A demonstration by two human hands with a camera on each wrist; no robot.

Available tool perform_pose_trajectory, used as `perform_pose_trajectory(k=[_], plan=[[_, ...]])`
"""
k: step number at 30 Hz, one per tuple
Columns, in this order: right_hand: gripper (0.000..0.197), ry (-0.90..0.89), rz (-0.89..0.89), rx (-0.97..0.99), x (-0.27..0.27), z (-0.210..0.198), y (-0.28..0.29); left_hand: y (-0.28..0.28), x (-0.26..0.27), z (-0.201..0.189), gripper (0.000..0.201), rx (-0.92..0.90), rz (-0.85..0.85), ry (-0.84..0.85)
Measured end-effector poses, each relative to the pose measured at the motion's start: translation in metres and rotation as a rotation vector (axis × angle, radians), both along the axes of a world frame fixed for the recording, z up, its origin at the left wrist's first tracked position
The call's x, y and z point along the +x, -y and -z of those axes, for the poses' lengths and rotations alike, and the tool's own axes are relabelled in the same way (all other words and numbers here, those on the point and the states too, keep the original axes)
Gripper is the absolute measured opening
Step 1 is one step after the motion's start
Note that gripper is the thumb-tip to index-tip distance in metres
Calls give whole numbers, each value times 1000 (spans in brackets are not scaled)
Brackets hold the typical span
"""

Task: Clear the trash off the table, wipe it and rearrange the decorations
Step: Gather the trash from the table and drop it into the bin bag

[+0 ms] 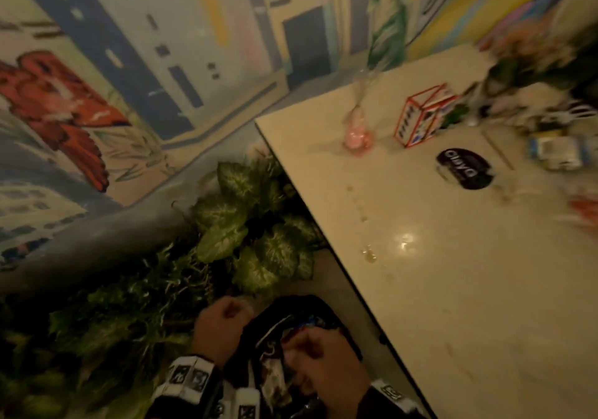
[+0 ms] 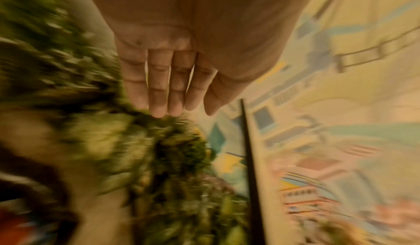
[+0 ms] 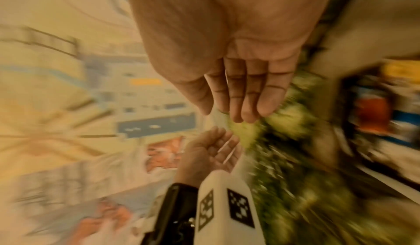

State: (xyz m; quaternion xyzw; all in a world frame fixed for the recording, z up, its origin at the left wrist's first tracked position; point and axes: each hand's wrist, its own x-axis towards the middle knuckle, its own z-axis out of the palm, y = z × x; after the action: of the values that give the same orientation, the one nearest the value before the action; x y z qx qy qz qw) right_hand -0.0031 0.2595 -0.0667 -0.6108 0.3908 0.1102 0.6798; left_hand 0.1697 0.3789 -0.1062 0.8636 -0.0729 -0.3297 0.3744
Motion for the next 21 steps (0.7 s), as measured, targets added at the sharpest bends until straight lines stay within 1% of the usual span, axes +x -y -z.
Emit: perform_pose_trajectory(k=[2, 4, 8, 11, 14, 18, 21], plan=[[4, 97, -4, -8, -20, -38, 26, 21, -1, -28, 12, -51, 14, 26], [3, 156, -6, -64, -43, -69, 58, 49, -8, -53, 8, -116, 49, 65], [3, 164, 77, -205, -99, -102, 135, 116, -40, -96, 6, -231, 189, 165], [4, 151, 143, -345, -142, -120, 207, 173, -68, -113, 9, -278, 224, 175], [4, 147, 196, -437, -181, -130, 288, 233, -94, -121, 5, -312, 199, 174], [6, 147, 212, -467, -218, -132, 381, 301, -129, -130, 6, -297, 182, 221], [6, 129, 181, -450, -234, -132, 428, 342, -153, -135, 5, -275, 175, 238]])
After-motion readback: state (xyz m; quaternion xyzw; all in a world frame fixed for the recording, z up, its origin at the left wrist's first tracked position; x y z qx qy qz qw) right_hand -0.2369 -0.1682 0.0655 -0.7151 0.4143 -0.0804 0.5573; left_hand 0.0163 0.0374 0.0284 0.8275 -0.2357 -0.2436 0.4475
